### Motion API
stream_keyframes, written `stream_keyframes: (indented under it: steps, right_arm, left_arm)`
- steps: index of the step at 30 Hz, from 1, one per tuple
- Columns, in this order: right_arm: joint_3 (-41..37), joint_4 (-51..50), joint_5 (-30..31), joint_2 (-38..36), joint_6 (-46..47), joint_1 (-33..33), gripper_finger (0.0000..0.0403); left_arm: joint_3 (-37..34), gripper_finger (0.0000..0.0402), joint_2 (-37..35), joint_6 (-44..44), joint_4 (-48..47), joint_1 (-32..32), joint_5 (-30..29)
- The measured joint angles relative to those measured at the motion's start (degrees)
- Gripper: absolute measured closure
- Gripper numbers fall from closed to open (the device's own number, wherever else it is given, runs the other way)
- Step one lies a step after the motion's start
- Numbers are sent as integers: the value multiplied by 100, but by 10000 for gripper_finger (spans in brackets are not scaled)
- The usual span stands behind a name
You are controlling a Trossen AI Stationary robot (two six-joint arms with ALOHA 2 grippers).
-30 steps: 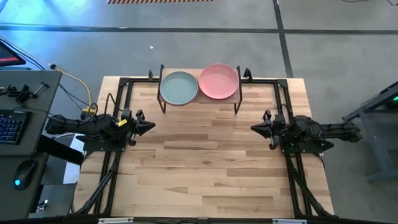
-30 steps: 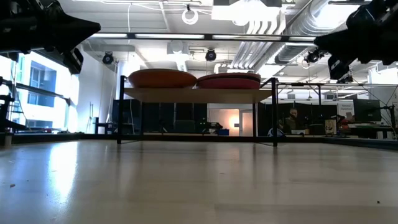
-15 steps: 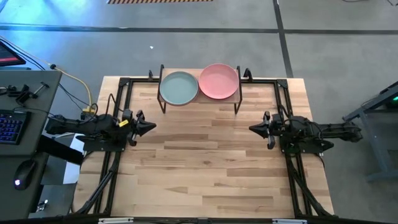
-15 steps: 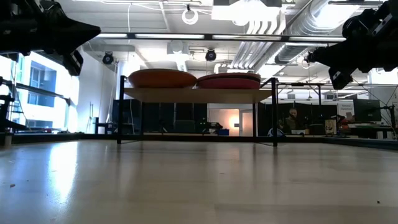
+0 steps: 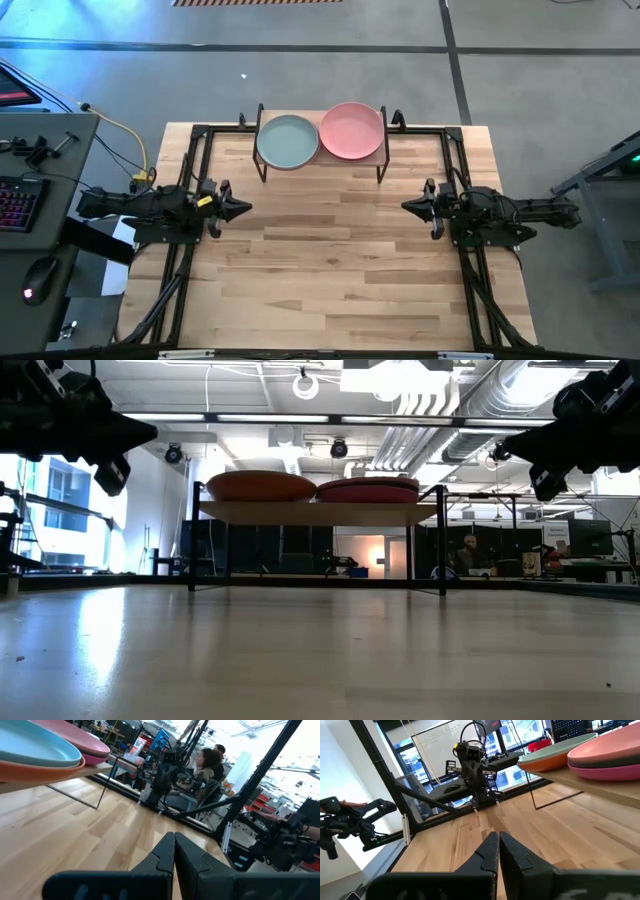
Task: Place and stack plates onto a shelf
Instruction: Return to Home Position
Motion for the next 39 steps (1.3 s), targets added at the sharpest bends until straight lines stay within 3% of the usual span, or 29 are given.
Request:
stream_keyframes:
  steps: [24, 29, 31, 39]
  right_arm:
    - [0, -13, -24, 103, 0, -2, 402]
    - [0, -13, -22, 103, 0, 0, 402]
    - [0, -13, -21, 103, 1, 0, 402]
    - [0, -14, -21, 103, 0, 0, 402]
  left_arm:
    - [-2, 401, -2, 82, 10, -58, 15]
    - [-2, 401, -1, 2304, -121, 25, 689]
    - [-2, 401, 0, 2793, -125, 56, 758]
    - [-2, 401, 10, 1846, -119, 213, 733]
